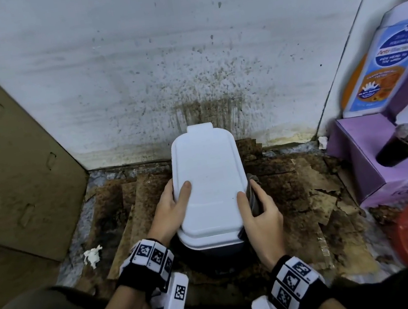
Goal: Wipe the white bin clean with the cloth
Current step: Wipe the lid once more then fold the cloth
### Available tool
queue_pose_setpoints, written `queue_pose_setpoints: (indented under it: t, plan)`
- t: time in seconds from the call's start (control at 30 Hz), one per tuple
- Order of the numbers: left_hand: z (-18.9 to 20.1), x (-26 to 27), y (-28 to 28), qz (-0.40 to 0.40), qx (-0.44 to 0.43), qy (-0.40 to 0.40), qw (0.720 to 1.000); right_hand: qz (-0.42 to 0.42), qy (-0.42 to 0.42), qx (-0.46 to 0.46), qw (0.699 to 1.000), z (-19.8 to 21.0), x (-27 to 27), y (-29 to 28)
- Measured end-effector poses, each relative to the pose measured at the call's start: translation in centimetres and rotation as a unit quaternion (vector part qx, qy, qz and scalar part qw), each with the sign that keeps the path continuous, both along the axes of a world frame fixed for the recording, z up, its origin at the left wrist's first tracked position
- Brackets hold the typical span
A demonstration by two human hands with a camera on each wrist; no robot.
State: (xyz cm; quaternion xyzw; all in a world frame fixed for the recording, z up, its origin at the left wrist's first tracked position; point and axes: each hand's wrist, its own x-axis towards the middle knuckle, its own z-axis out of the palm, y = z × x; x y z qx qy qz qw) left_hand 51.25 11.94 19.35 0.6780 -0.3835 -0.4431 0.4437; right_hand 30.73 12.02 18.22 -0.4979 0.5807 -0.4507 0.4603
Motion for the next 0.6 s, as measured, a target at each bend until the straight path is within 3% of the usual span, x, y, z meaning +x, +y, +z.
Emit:
queue_pose_setpoints:
  t: [0.2,0.27,0.37,0.47,0.53,0.6]
  plan:
    - [0.4,0.9,0.0,-0.023,-0.011,-0.003,1.000,-0.020,-0.114,0.021,0.993,-1.1,0.3,-1.3]
    - [0.1,0.9,0.1,-0.022,-0.010,-0.018,1.000,-0.029,-0.107,0.010,0.994,-0.8,0.1,-2.2]
    - [-0.4,0.8,0.5,-0.009,0.007,-0.033,0.999,-0.007,-0.026,-0.054,0.998,0.4,0.0,-3.6]
    - [0.2,0.1,0.8,-0.015,0.036,-0.056,0.998,0.111,0.100,-0.145,0.978,1.6,0.9,-4.6]
    - [0.3,-0.2,0.8,-0.009,0.053,-0.055,0.997,0.203,0.239,-0.205,0.927,1.5,2.0,-4.8]
    - [-0.8,0.3,0.4,0.010,0.066,-0.033,0.997,0.235,0.376,-0.255,0.859,0.6,2.8,-4.6]
